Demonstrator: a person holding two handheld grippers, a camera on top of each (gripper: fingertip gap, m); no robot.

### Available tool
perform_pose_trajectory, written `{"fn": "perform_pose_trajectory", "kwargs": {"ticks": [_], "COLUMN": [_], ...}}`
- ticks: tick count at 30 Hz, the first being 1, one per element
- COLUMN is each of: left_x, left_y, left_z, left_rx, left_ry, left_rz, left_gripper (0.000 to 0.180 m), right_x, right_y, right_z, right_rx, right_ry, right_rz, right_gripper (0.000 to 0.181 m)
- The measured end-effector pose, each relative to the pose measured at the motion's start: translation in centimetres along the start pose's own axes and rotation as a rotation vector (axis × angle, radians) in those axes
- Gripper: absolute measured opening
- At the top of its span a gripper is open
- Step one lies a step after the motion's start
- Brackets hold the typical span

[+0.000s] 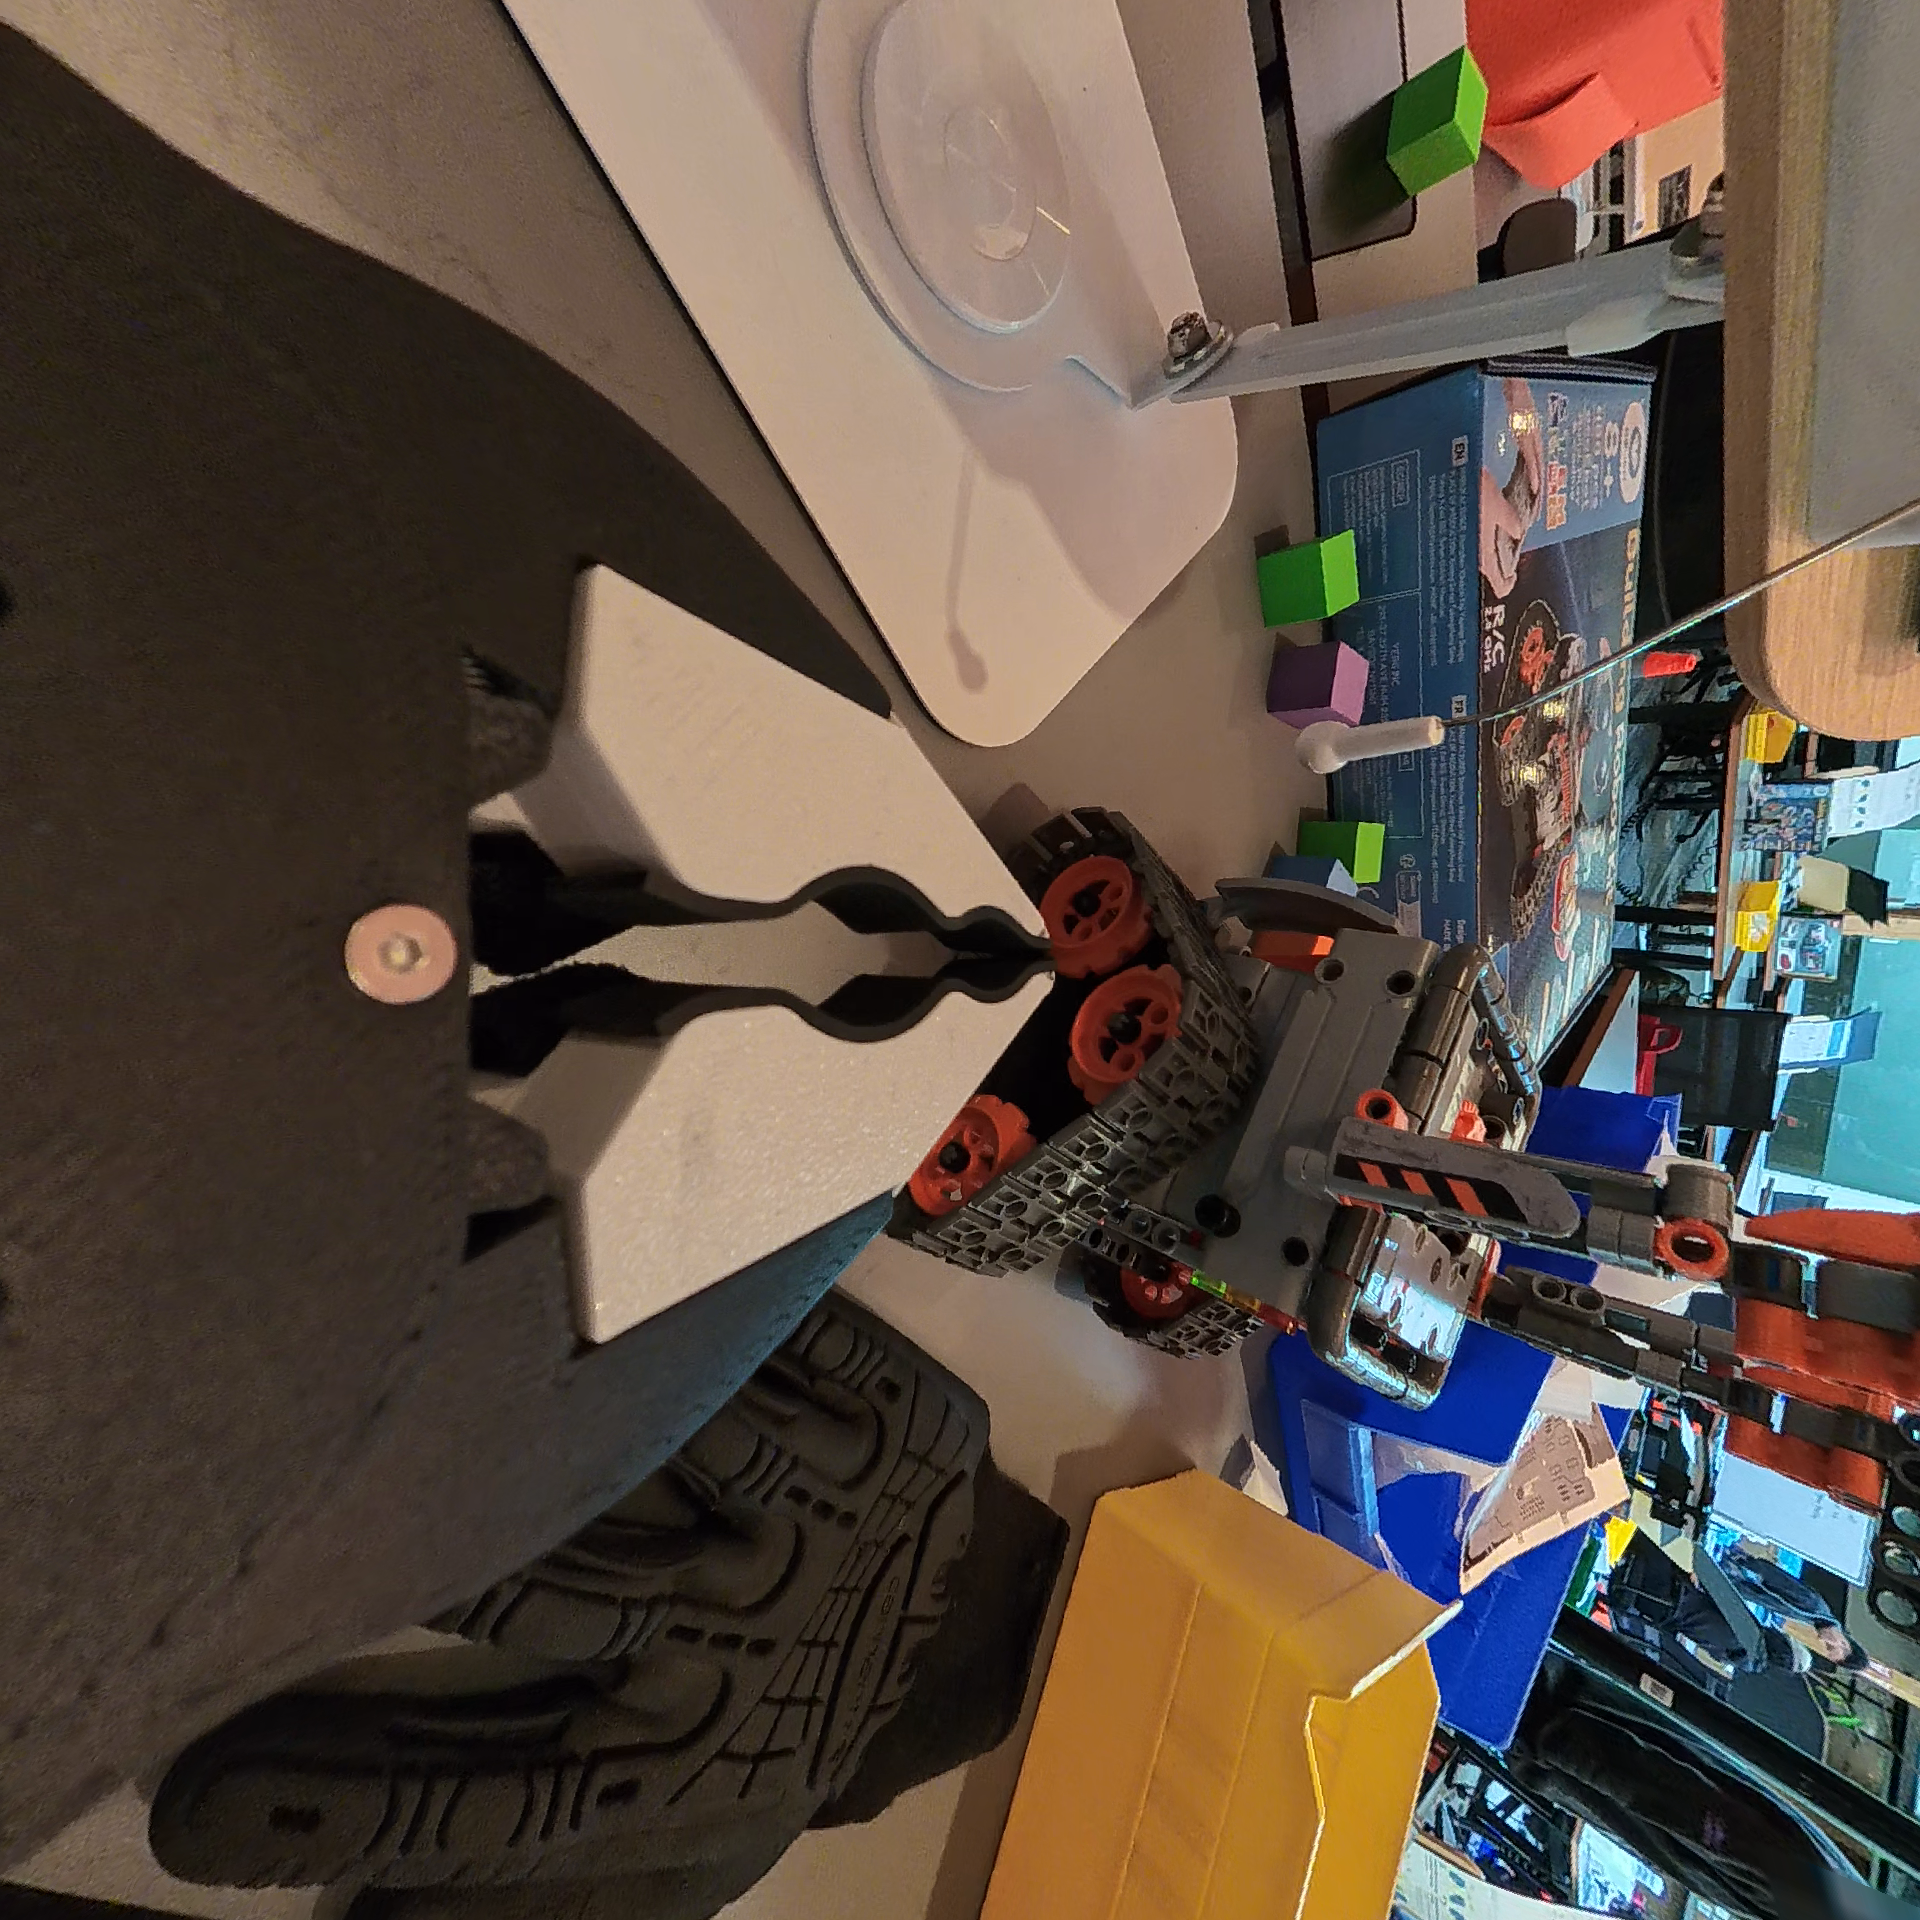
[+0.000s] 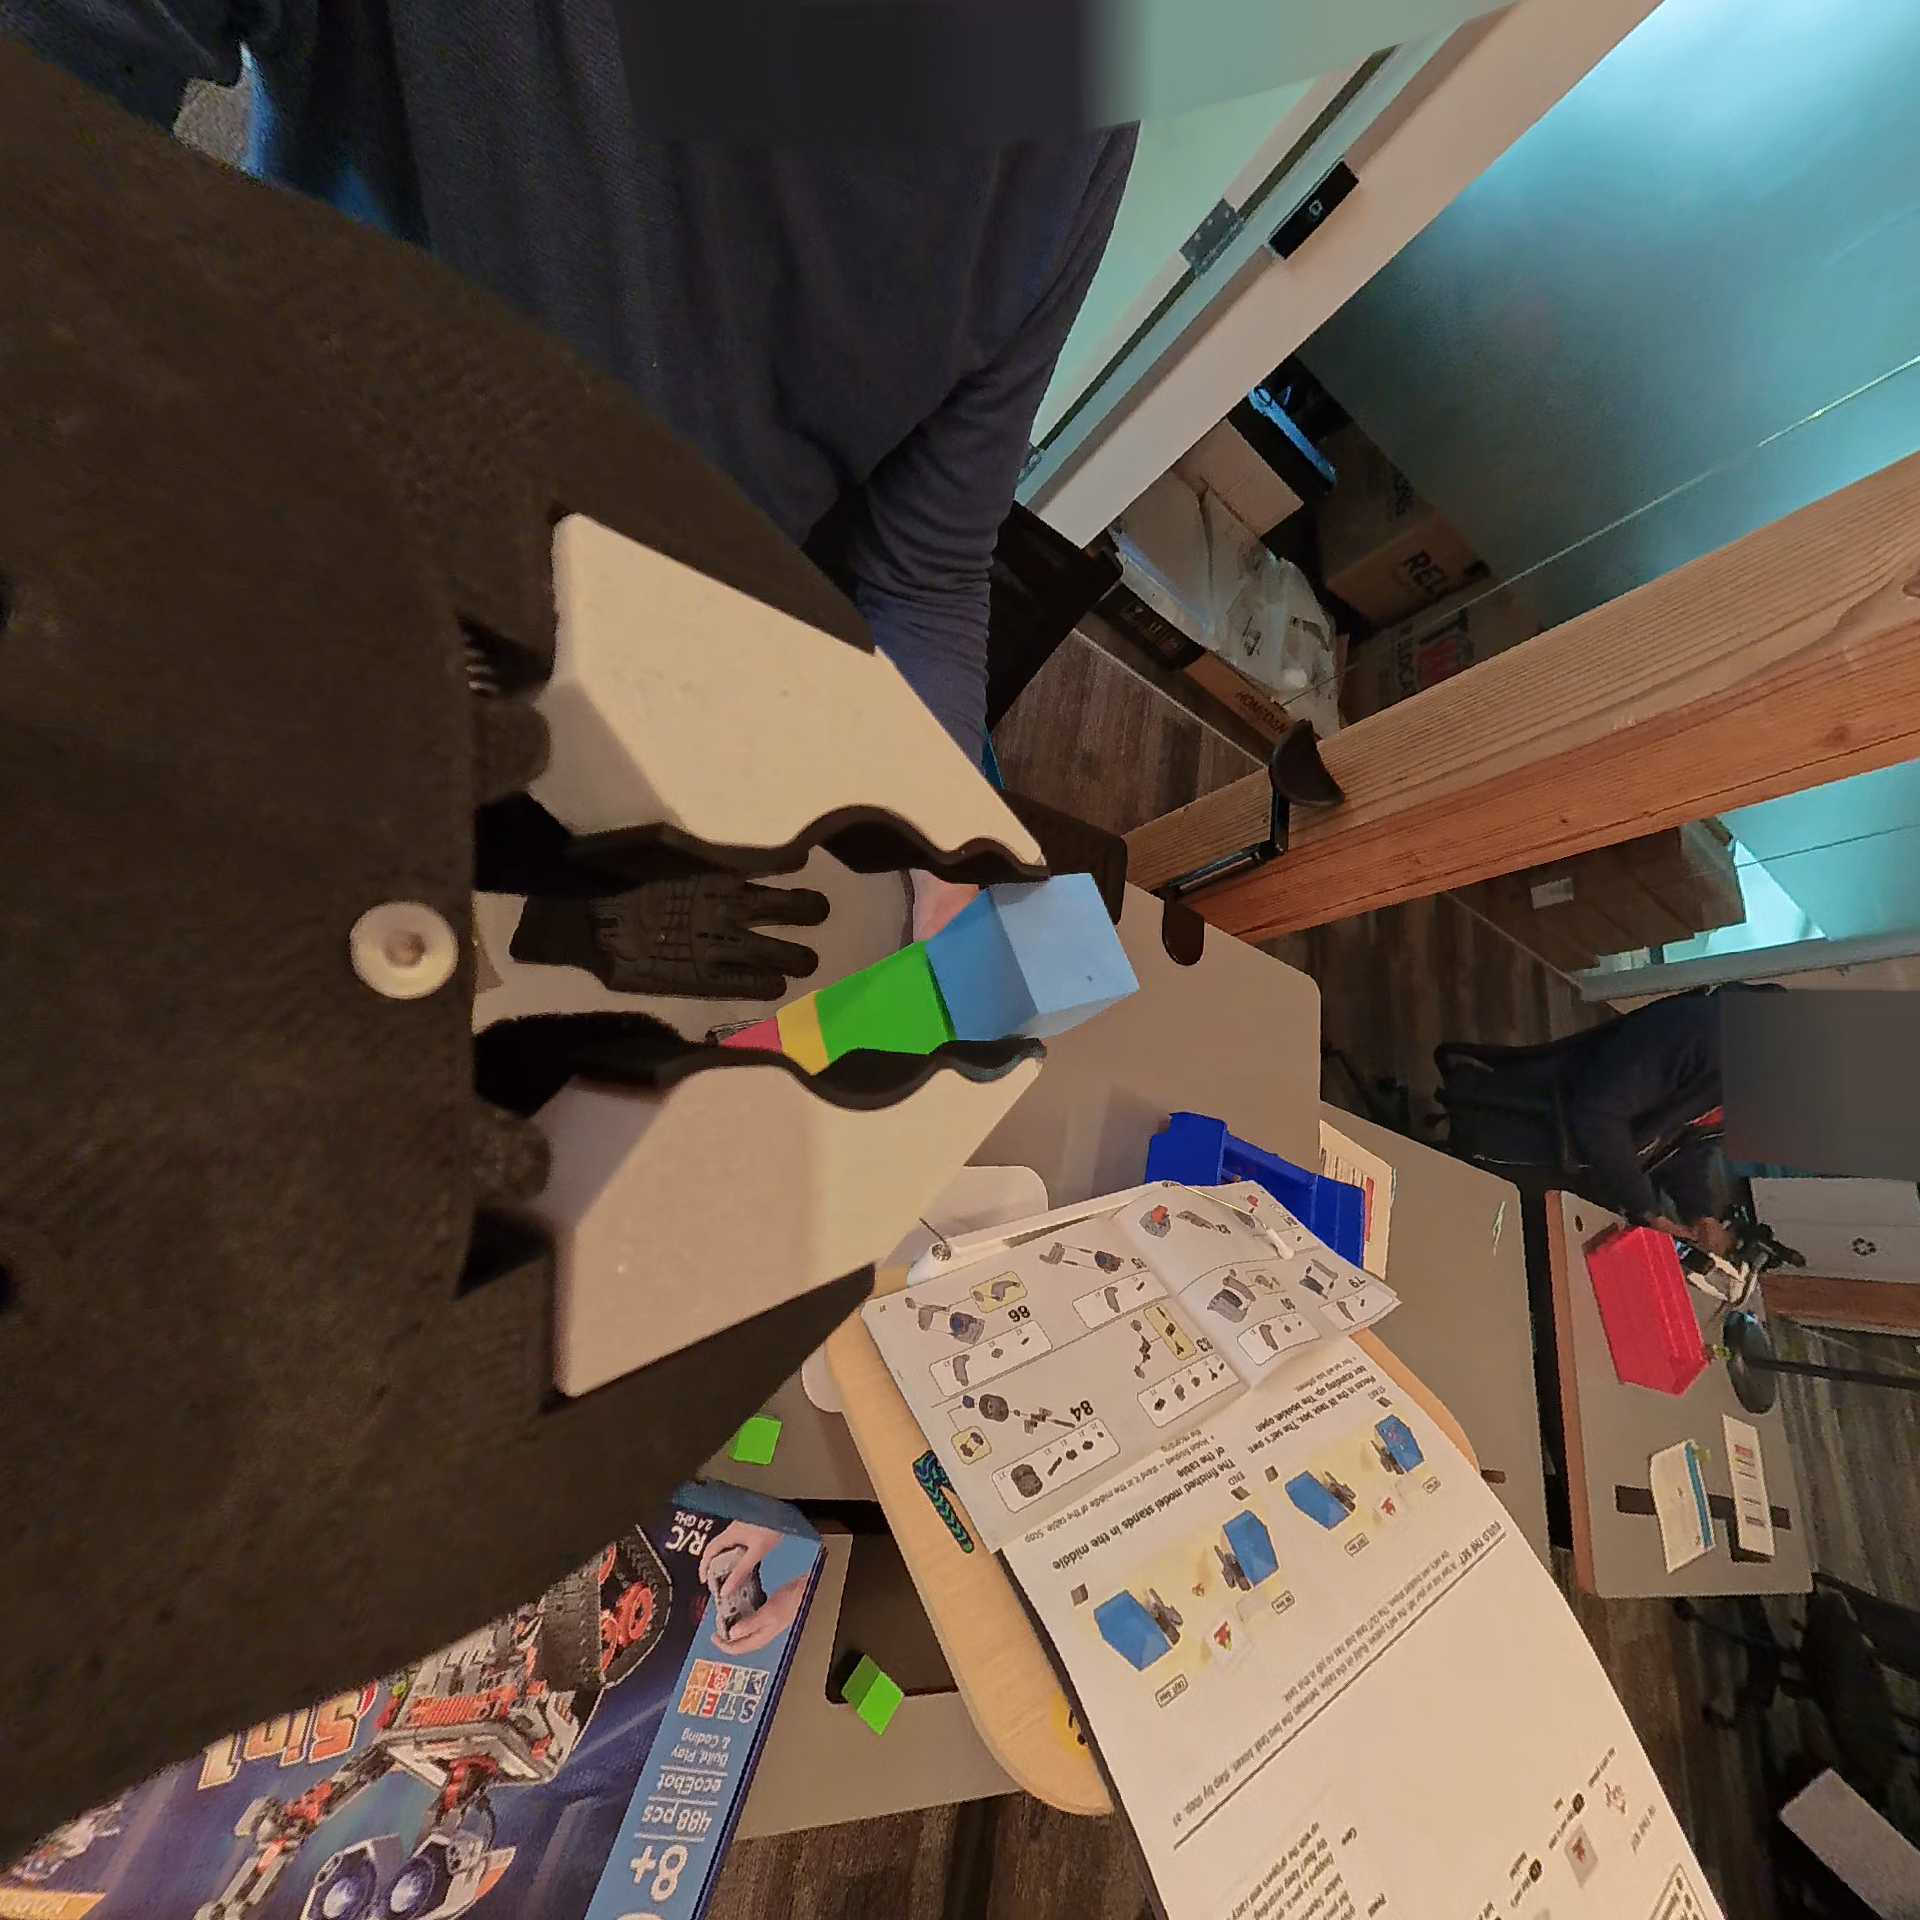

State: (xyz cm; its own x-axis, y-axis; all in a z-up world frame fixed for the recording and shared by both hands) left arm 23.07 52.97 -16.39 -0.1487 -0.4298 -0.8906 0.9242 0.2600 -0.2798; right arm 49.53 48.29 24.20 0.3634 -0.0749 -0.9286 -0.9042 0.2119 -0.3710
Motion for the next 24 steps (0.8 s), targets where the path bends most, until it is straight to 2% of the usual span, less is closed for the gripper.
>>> {"fn": "perform_pose_trajectory", "kwargs": {"ticks": [10,18,20,24], "left_x": [0.01,0.02,0.02,0.03], "left_y": [0.01,0.02,0.02,0.05], "left_z": [0.0,0.01,0.01,0.01], "left_rx": [0.0,0.0,0.0,0.0], "left_ry": [0.0,0.001,0.001,0.001], "left_rz": [-0.001,-0.002,-0.002,-0.004], "left_gripper": [0.0,0.0,0.0,0.0], "right_x": [0.19,0.01,-0.17,0.08], "right_y": [0.25,-0.08,-0.22,0.14], "right_z": [-0.05,0.0,-0.2,-0.5], "right_rx": [-0.012,0.003,0.012,0.009], "right_ry": [0.015,0.025,0.01,-0.006], "right_rz": [-0.02,0.011,0.025,-0.003], "right_gripper": [0.029,0.035,0.032,0.037]}}
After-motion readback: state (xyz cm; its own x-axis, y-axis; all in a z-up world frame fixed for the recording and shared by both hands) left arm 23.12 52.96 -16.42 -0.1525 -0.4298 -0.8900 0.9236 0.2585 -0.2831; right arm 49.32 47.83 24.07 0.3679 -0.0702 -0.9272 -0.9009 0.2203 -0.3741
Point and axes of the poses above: each gripper's, where its closed fingertips meet, y out along the fingers, x out of its underside, z = x × y across the jaws, the point moved 7 cm from there along -y, back along the fingers, and after that the axes turned 14 degrees about -y, right-handed, at the moved point
